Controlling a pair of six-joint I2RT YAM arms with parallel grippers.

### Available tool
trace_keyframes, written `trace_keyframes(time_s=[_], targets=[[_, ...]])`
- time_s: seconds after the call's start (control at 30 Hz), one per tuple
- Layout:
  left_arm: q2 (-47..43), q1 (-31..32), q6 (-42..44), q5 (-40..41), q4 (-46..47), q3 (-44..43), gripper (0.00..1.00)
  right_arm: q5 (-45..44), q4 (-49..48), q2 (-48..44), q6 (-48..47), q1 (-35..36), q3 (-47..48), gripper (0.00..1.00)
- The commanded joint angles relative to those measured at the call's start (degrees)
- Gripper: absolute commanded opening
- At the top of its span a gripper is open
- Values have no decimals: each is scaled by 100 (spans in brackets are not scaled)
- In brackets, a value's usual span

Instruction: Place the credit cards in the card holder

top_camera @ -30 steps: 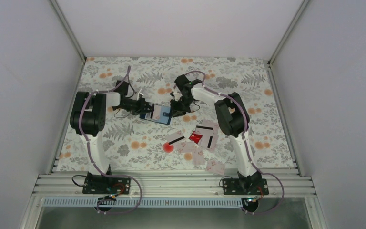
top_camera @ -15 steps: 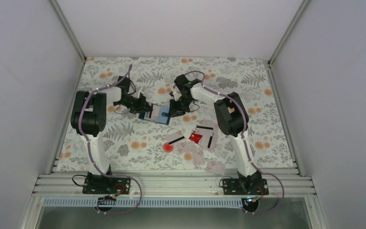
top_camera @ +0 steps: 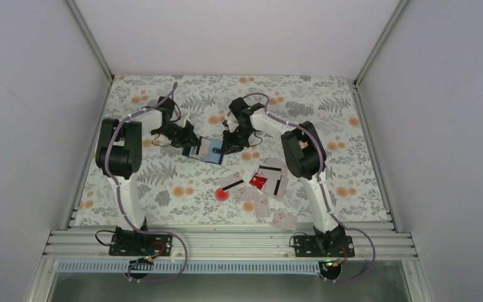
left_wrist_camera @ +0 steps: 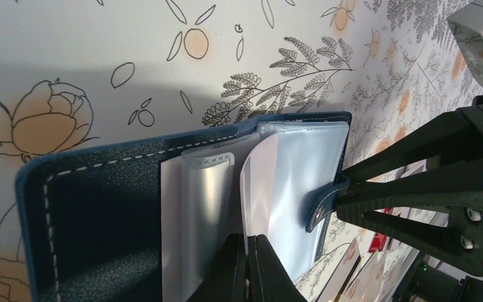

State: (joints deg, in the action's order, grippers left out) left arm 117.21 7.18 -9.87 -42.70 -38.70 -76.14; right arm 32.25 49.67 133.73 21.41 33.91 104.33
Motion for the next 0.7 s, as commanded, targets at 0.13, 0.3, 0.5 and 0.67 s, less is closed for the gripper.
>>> trace_keyframes(time_s=[0.13,0.3,0.5,0.67], targets=[[429,125,246,385,-686,-192,2,-84,-64,547,-4,91,496,19],[610,318,348,338,-934,-401,2,-27,-88,662,14,90,570,19],[632,340,394,155,-648,-311,2,-42,-82,663,-40,90,538,19],[760,336,399,117,-537,-371,2,-43,-89,654,-47,89,496,19]])
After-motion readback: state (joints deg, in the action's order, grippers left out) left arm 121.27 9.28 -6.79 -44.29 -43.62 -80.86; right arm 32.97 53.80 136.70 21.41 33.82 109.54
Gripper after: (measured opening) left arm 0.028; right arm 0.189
